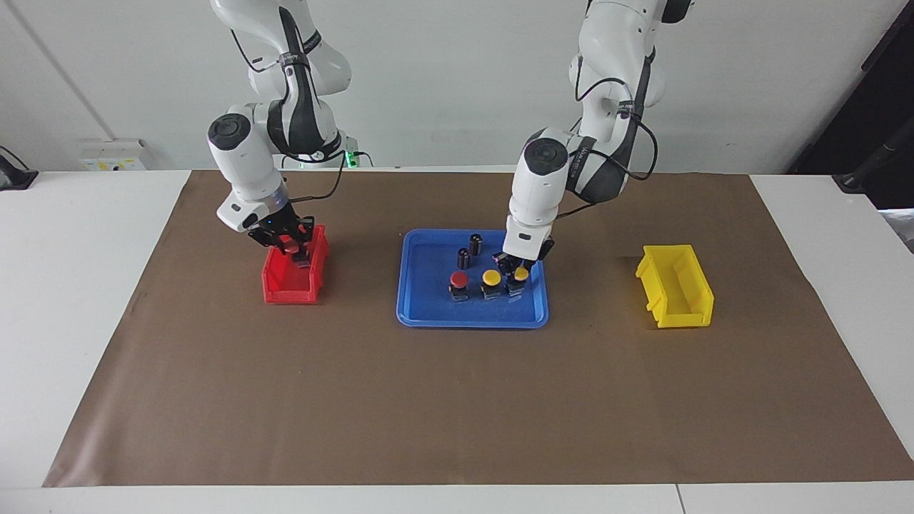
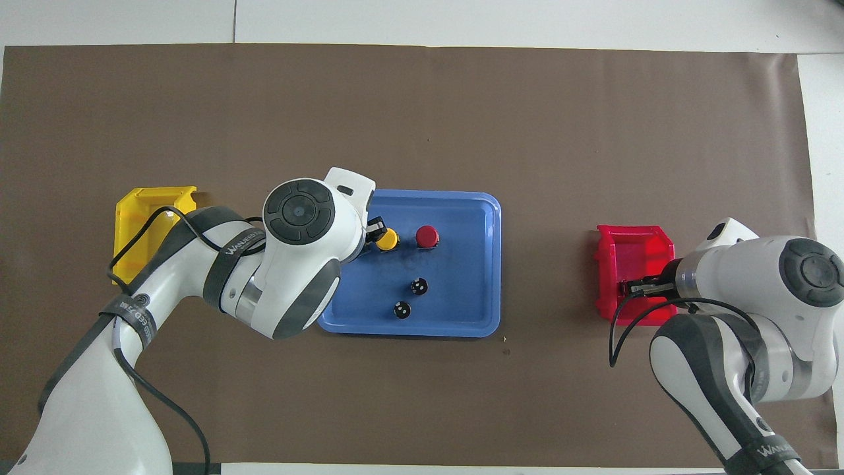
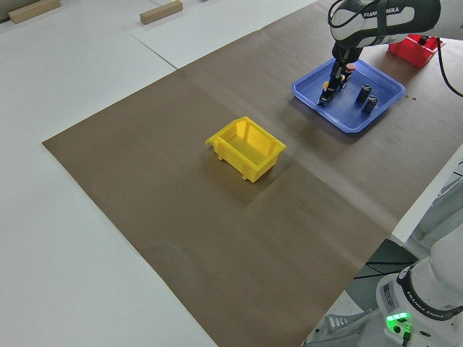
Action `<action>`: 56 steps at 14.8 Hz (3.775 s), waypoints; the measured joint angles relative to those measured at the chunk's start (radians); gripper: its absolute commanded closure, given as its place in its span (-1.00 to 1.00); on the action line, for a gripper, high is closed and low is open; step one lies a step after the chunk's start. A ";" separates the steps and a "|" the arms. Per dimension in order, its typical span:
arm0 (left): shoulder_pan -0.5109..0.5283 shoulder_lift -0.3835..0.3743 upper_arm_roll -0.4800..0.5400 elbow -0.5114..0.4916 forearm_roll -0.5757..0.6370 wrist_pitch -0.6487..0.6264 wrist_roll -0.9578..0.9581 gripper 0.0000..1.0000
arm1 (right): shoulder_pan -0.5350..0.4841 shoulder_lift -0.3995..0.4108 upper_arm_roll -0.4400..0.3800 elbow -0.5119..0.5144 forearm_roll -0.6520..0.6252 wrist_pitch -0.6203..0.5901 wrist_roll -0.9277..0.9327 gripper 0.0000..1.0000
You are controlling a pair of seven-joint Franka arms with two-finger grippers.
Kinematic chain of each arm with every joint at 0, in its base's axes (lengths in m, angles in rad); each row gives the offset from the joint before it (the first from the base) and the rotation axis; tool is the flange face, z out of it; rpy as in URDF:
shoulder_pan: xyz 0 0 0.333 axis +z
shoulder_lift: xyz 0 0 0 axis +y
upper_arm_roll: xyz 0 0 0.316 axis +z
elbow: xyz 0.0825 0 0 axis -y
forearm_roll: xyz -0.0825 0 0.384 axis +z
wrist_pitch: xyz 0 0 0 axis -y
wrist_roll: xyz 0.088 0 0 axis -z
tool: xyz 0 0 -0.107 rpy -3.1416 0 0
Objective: Sort red and yellow buttons by color
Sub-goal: 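Grasp a yellow button with the left gripper while the right gripper releases, then carry the yellow button into the yellow bin with the left gripper, then grasp the second red button with the right gripper while the left releases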
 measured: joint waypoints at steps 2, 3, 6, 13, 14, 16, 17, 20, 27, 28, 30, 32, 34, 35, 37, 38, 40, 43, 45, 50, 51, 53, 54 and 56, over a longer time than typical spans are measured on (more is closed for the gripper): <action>0.001 -0.011 0.011 0.076 0.002 -0.124 0.007 0.97 | 0.000 0.000 0.000 0.000 0.000 0.000 0.000 -0.15; 0.003 -0.026 0.020 0.105 0.012 -0.188 0.031 0.97 | 0.000 0.000 0.000 0.000 0.000 0.000 0.000 -0.17; 0.066 -0.097 0.051 0.138 0.034 -0.357 0.234 0.97 | 0.000 -0.001 0.000 0.004 0.000 0.000 0.000 -0.17; 0.489 -0.186 0.068 0.110 0.038 -0.406 0.834 0.97 | 0.003 0.027 0.006 0.183 0.000 -0.156 0.000 -0.23; 0.520 -0.189 0.068 0.084 0.038 -0.370 0.871 0.97 | 0.012 0.044 0.006 0.236 0.001 -0.192 0.003 -0.24; 0.555 -0.206 0.067 0.000 0.038 -0.281 0.910 0.97 | 0.057 0.089 0.008 0.347 0.007 -0.247 0.045 -0.25; 0.561 -0.218 0.067 -0.044 0.038 -0.246 0.917 0.97 | 0.090 0.114 0.009 0.404 0.010 -0.264 0.086 -0.29; 0.562 -0.247 0.059 -0.132 0.038 -0.183 0.917 0.97 | 0.222 0.203 0.013 0.569 0.012 -0.280 0.282 -0.33; 0.562 -0.251 0.054 -0.319 0.038 0.042 0.916 0.80 | 0.486 0.573 0.017 0.934 0.009 -0.270 0.735 -0.45; 0.562 -0.251 0.054 -0.323 0.038 0.047 0.916 0.41 | 0.505 0.608 0.017 0.950 0.009 -0.253 0.751 -0.45; 0.562 -0.251 0.054 -0.323 0.038 0.053 0.916 -0.09 | 0.525 0.641 0.016 0.958 0.009 -0.239 0.759 -0.44; 0.563 -0.251 0.054 -0.323 0.038 0.057 0.914 -0.15 | 0.527 0.647 0.016 0.956 0.009 -0.238 0.759 -0.43; 0.563 -0.251 0.054 -0.322 0.038 0.057 0.914 -0.15 | 0.536 0.647 0.016 0.949 0.009 -0.238 0.759 -0.43; 0.563 -0.251 0.054 -0.322 0.038 0.057 0.914 -0.15 | 0.541 0.647 0.016 0.942 0.009 -0.238 0.759 -0.43; 0.563 -0.251 0.054 -0.319 0.038 0.057 0.913 -0.15 | 0.545 0.646 0.016 0.929 0.009 -0.238 0.759 -0.43; 0.563 -0.251 0.055 -0.314 0.038 0.055 0.913 -0.15 | 0.545 0.646 0.016 0.921 0.009 -0.237 0.759 -0.43; 0.563 -0.251 0.055 -0.288 0.038 0.033 0.913 -0.16 | 0.545 0.643 0.015 0.902 0.009 -0.237 0.759 -0.43; 0.563 -0.252 0.055 -0.205 0.038 -0.070 0.913 -0.92 | 0.547 0.637 0.015 0.871 0.009 -0.218 0.759 -0.41; 0.563 -0.261 0.055 -0.135 0.038 -0.157 0.913 -1.00 | 0.549 0.630 0.015 0.847 0.009 -0.195 0.759 -0.40; 0.562 -0.299 0.049 0.090 -0.001 -0.421 0.914 -1.00 | 0.550 0.618 0.018 0.832 0.010 -0.193 0.759 -0.24; 0.561 -0.300 0.044 0.124 -0.014 -0.447 0.914 -1.00 | 0.551 0.617 0.019 0.831 0.010 -0.193 0.759 -0.12; 0.548 -0.299 0.037 0.183 -0.023 -0.510 0.914 -1.00 | 0.551 0.617 0.020 0.830 0.010 -0.193 0.759 0.19; 0.541 -0.299 0.033 0.211 -0.024 -0.544 0.914 -1.00 | 0.551 0.617 0.020 0.830 0.010 -0.193 0.759 0.34; 0.523 -0.299 0.031 0.242 -0.024 -0.577 0.914 -1.00 | 0.551 0.617 0.020 0.830 0.011 -0.193 0.759 0.48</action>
